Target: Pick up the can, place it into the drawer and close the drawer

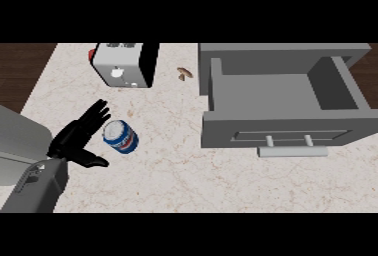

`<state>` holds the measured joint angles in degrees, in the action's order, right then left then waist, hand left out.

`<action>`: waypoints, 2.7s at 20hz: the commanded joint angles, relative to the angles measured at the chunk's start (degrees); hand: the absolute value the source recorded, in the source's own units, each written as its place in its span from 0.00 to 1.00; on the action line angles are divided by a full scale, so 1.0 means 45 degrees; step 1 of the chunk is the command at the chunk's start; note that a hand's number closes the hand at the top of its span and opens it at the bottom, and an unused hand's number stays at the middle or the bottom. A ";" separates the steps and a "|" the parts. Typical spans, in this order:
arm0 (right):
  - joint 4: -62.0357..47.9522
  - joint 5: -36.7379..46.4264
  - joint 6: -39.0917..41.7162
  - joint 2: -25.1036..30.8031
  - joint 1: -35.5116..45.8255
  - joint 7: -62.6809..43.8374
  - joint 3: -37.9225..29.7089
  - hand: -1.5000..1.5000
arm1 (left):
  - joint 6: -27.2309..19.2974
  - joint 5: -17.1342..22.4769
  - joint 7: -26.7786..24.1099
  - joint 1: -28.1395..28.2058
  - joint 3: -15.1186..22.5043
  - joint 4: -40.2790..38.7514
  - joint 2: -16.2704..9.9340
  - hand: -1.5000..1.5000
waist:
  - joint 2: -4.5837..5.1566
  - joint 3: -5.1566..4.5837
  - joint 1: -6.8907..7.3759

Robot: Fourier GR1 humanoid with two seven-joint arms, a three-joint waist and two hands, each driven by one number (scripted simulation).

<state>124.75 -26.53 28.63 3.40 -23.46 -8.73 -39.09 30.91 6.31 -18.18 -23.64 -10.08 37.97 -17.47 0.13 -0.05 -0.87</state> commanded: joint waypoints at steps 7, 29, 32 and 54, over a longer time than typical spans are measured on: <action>-0.0276 -0.0542 0.0036 0.0535 0.0645 -0.0796 -0.0481 0.00 | 0.0165 -0.1209 -0.2850 -0.1293 -0.0001 -0.4214 0.0086 0.00 | 0.0043 -0.0009 -0.0043; 0.1733 -0.1462 0.0277 -0.0733 -0.0547 -0.1628 -0.0520 0.00 | 0.2087 -0.0835 -0.2821 -0.2638 -0.0298 -0.5169 0.1267 1.00 | -0.0009 -0.0003 -0.0026; 0.0774 -0.1498 0.0655 -0.0475 -0.0442 -0.1257 -0.1119 0.00 | 0.2604 -0.0448 -0.2043 -0.2951 -0.0385 -0.4564 0.1375 1.00 | -0.0059 0.0013 0.0075; 0.0606 -0.0874 0.0356 -0.0753 -0.0228 -0.1005 -0.0847 0.00 | -0.6506 0.1879 0.2052 -0.0868 0.0337 0.5367 0.3872 1.00 | -0.0155 0.0032 0.0415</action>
<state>129.80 -32.10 29.39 0.15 -26.05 -14.19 -43.18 5.29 13.89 -16.31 -30.80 -12.59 50.65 -0.67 -0.75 0.10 1.04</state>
